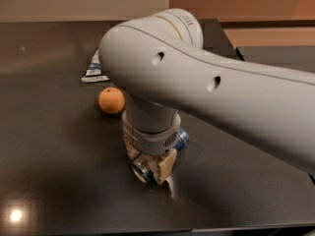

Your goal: Place redbull can upright

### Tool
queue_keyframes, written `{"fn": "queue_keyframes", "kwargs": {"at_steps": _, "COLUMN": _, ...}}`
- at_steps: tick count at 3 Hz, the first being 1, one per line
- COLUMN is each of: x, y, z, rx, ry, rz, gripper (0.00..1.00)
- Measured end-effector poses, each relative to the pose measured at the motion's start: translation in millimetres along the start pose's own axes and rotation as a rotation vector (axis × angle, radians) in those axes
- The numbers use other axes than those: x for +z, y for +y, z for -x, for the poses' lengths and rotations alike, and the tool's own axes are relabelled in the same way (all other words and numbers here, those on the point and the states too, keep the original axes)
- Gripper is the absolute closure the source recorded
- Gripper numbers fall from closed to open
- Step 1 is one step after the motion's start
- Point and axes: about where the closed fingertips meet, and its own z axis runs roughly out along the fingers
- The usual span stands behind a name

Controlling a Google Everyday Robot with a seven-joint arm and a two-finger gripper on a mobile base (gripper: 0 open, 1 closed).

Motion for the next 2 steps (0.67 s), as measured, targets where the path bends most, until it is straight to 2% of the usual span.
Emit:
{"fn": "queue_keyframes", "kwargs": {"at_steps": 1, "x": -12.6, "y": 1.2, "z": 3.3, "rx": 0.001, "ry": -0.033, "rz": 0.007, "gripper": 0.64}}
{"fn": "queue_keyframes", "kwargs": {"at_steps": 2, "x": -38.8, "y": -0.7, "z": 3.8, "rx": 0.034, "ry": -0.11, "rz": -0.005, "gripper": 0.88}}
